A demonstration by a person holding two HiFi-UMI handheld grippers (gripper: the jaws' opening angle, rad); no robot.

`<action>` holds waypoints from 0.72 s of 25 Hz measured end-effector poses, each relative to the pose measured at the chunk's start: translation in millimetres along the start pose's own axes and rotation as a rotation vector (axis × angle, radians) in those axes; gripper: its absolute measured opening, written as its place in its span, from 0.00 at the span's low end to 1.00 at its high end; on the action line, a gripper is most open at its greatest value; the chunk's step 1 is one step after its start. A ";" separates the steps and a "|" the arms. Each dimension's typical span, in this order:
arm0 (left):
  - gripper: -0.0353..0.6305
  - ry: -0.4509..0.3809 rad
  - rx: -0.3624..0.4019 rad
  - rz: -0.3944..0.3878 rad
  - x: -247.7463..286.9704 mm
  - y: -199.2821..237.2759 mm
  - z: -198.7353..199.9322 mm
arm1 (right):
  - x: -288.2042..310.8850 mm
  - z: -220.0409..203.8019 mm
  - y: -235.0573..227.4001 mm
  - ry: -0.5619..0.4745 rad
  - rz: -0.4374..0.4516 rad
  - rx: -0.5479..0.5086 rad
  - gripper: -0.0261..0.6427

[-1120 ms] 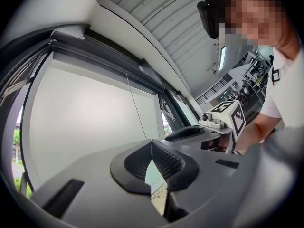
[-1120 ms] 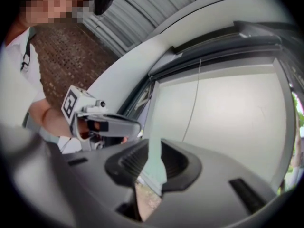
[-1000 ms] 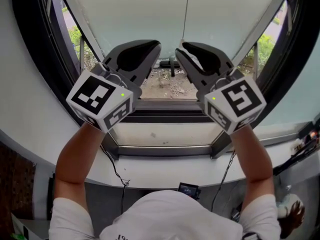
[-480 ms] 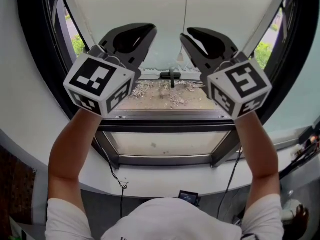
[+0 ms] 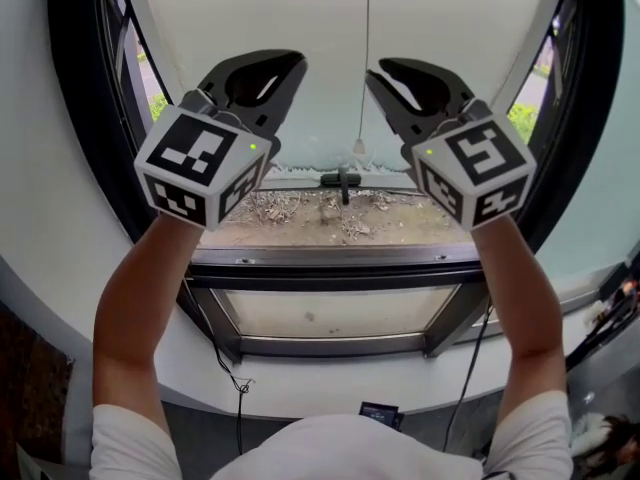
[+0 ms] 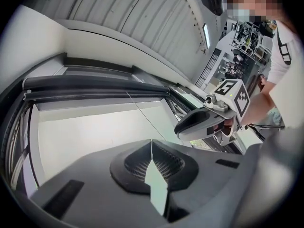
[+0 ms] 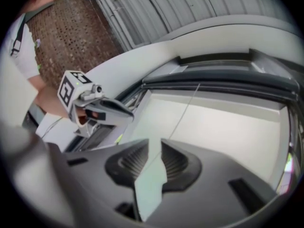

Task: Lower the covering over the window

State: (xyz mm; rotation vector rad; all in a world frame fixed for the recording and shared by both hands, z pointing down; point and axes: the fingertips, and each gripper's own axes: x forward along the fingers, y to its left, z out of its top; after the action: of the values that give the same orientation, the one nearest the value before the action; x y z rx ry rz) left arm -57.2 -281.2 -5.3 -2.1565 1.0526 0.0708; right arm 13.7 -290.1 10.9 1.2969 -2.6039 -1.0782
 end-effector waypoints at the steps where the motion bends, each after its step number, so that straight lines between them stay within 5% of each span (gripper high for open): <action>1: 0.08 -0.003 0.008 0.002 0.6 2.2 2.3 | 0.9 2.5 -2.5 -0.001 -0.006 -0.009 0.16; 18: 0.08 0.004 0.319 0.153 24.1 80.0 64.1 | 21.7 82.3 -81.9 -0.006 -0.190 -0.378 0.16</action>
State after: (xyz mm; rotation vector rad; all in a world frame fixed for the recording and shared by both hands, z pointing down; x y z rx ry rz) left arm -81.5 -289.2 -107.4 -1.7902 1.1465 -0.0293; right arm 29.3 -292.5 -106.2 1.4606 -2.1638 -1.5129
